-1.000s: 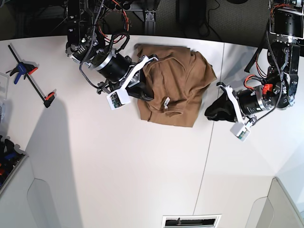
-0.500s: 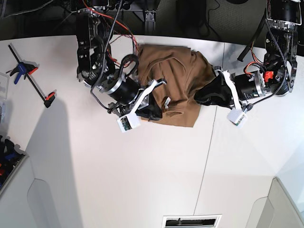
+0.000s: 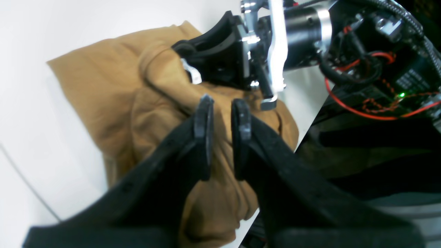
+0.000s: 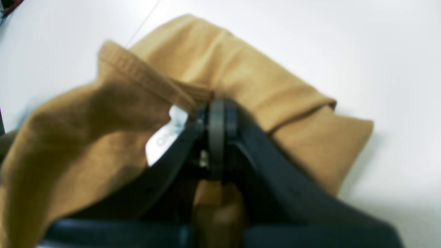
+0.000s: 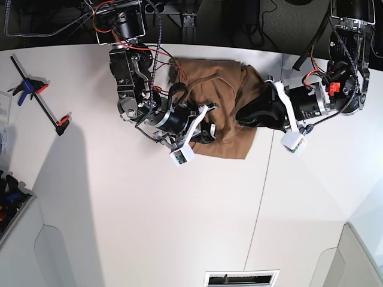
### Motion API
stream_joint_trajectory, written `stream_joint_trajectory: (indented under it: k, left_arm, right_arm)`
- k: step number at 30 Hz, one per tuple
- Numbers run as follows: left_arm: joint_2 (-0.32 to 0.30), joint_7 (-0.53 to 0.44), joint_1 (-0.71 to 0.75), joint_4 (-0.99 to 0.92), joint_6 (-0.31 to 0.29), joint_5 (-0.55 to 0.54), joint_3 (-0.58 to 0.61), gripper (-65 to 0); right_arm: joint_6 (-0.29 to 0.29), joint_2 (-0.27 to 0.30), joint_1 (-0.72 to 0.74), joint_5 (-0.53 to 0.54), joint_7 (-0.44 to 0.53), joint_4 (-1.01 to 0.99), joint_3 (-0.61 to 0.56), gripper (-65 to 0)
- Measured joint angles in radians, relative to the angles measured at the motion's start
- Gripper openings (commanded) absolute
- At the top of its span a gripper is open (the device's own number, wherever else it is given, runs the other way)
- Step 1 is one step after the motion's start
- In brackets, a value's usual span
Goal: Layout the t-shirt on the table in an organized manner, then fold the t-shirt properly
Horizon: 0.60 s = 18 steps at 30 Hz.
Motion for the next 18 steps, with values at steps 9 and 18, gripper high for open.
stream_joint_trajectory:
  k: [9, 18]
  left_arm:
    - [0.045, -0.166, -0.003, -0.084, -0.002, 0.275, 0.106, -55.1]
    - [0.043, -0.254, -0.116, -0.416, -0.037, 0.309, 0.105, -55.1]
  right_arm:
    - [0.0, 0.0, 0.0, 0.0, 0.003, 0.0, 0.0, -65.0]
    - [-0.001, 0.0, 0.0, 0.0, 0.0, 0.0, 0.0, -65.0]
